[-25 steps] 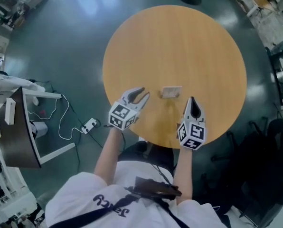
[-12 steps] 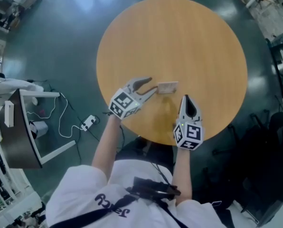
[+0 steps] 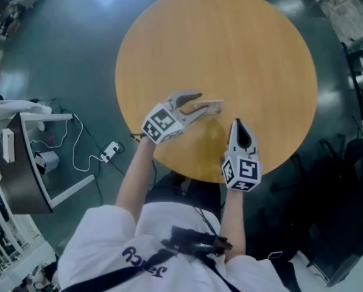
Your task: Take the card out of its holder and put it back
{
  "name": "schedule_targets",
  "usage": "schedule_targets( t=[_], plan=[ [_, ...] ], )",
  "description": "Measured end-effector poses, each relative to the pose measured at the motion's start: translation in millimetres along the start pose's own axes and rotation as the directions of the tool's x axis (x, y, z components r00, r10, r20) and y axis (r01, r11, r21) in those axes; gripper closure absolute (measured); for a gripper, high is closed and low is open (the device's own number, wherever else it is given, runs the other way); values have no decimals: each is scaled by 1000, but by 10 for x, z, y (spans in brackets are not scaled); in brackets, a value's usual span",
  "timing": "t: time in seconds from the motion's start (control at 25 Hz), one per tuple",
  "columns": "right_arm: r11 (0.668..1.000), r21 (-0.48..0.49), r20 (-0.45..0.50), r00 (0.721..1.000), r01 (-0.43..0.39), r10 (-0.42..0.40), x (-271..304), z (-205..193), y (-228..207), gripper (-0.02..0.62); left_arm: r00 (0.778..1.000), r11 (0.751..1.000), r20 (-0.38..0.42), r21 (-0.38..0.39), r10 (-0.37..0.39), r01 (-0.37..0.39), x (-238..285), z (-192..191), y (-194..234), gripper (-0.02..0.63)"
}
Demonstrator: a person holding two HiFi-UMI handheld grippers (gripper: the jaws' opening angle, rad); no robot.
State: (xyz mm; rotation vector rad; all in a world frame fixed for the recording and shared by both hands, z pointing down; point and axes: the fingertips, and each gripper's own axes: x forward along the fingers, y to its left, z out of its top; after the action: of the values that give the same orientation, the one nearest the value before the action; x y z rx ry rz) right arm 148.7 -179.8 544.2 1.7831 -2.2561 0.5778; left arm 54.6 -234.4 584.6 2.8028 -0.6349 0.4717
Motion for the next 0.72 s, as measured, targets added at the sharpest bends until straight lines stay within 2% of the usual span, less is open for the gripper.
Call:
schedule_targets(
  t=[0.32, 0.52, 0.64, 0.72],
  plan=[
    [1000, 8, -16, 1000, -18, 18, 14, -55, -72, 591, 996, 998, -61, 16, -61, 62, 295, -140, -88, 448],
    [999, 26, -1, 999, -42, 43, 12, -10, -90, 589, 996, 997, -48, 20, -80, 81, 397, -130, -109, 449],
    [998, 27, 4, 999, -51, 51, 15, 13, -100, 589, 995, 995, -46, 33, -92, 94, 427, -118, -115, 469],
    [998, 27, 6, 998, -55, 55, 20, 19, -108, 589, 993, 994, -48, 41, -103, 105, 440, -106, -114, 511]
  ],
)
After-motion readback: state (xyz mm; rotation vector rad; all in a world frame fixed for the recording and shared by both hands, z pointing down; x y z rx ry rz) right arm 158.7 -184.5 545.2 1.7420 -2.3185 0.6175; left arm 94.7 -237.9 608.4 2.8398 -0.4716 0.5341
